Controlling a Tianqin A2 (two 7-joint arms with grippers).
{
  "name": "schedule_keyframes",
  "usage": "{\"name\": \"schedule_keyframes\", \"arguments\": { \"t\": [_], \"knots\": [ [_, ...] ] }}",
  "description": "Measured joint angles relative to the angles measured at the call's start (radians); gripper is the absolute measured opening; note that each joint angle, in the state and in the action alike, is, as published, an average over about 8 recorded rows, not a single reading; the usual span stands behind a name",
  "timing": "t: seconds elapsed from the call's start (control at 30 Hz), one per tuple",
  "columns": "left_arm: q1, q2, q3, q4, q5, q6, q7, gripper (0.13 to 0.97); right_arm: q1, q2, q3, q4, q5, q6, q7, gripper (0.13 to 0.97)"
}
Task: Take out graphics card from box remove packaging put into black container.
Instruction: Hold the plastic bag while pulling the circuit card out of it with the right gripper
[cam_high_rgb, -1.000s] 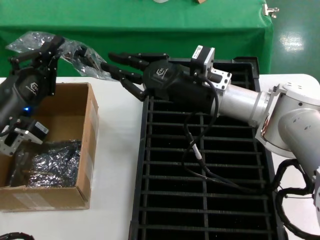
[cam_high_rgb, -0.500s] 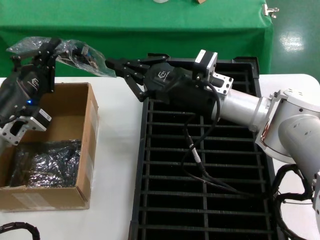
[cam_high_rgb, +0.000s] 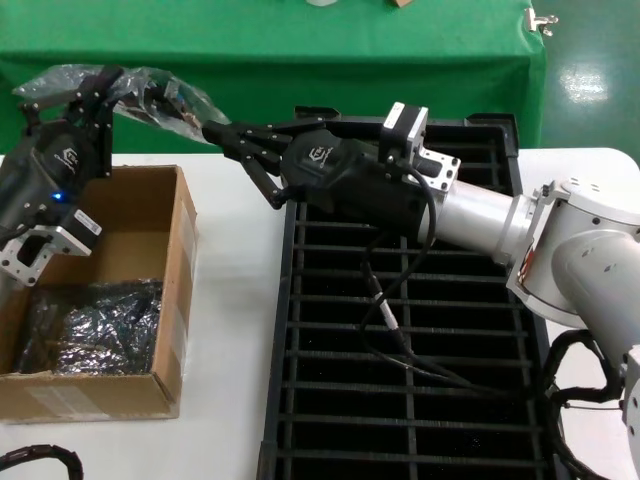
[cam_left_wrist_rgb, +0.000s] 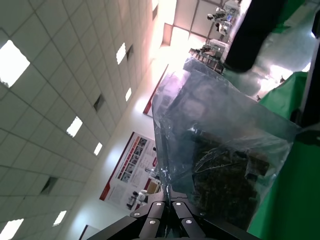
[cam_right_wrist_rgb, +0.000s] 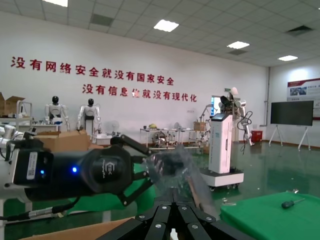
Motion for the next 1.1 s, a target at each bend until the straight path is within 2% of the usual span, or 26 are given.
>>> {"name": "schedule_keyframes", "arguments": {
  "t": [0.3,0.5,0.77,1.1],
  "knots": [
    [0.091,-0.015,0.023,-0.169,0.003,0.007,-0.134,0.139,-0.007,0.000,-0.064,0.009,0.063,0.018,0.007,0.133],
    [0.140,-0.033,0.037,-0.242,0.003,0.027,-0.200,0.139,-0.010,0.000,-0.087,0.009,0.092,0.032,0.003,0.133],
    [0.165,-0.045,0.056,-0.262,0.008,0.051,-0.236,0.139,-0.012,0.000,-0.125,0.012,0.132,0.045,0.003,0.132],
    [0.149,-0.035,0.061,-0.228,0.013,0.048,-0.218,0.139,-0.008,0.000,-0.165,0.013,0.144,0.040,0.015,0.146]
  ]
}}
